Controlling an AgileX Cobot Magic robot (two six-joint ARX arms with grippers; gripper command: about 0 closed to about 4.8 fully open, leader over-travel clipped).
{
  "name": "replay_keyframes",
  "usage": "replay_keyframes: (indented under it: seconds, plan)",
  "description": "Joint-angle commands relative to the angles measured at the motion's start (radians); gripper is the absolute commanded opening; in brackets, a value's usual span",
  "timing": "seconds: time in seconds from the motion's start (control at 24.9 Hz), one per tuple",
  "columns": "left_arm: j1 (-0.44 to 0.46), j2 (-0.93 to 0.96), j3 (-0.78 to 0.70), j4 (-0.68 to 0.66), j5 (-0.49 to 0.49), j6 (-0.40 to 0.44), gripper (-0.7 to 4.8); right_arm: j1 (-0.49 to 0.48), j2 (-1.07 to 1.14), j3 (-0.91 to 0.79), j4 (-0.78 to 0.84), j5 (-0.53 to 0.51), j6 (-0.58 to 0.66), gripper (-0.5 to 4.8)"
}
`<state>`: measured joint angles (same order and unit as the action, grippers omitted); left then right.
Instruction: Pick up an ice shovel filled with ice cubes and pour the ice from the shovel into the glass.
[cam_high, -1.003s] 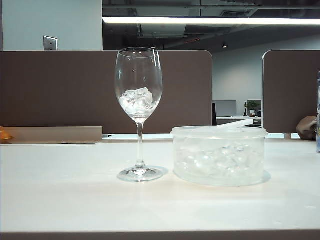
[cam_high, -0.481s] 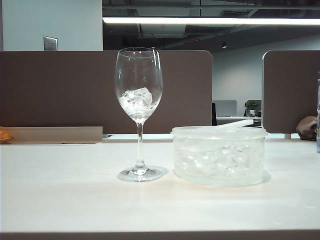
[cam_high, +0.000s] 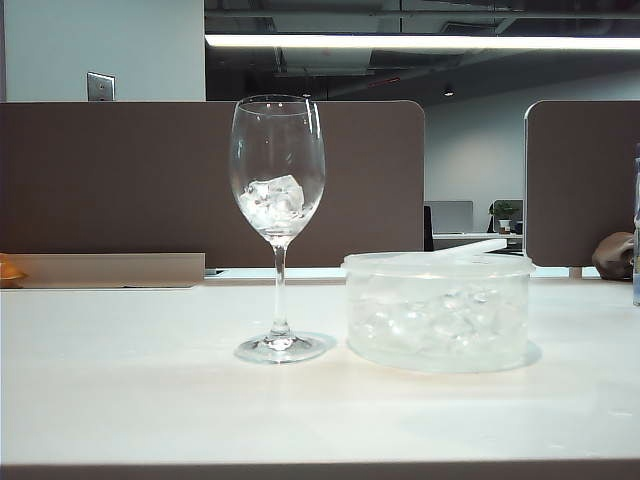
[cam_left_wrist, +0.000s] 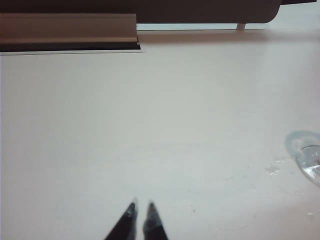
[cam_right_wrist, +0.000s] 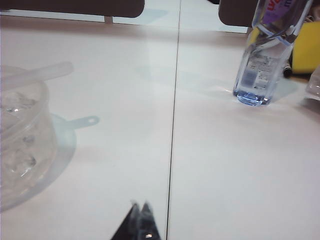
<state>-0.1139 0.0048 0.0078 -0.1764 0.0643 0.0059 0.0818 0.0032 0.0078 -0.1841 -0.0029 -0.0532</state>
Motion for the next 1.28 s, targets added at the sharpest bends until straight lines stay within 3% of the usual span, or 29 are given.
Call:
replay_keyframes:
  seconds: [0.04,1.16,1.28]
  plan:
    - [0.001,0.001,0.0,-0.002,0.003,-0.003,0.29,0.0,-0.001,-0.007,0.002,0.005,0.0,-0.05]
    - [0.001,0.001,0.0,-0.002,0.003,-0.003,0.29,0.0,-0.001,-0.007,0.009,0.011,0.001,-0.05]
    - [0.001,0.001,0.0,-0.002,0.003,-0.003,0.29,0.0,-0.001,-0.007,0.019,0.077,0.001,-0.05]
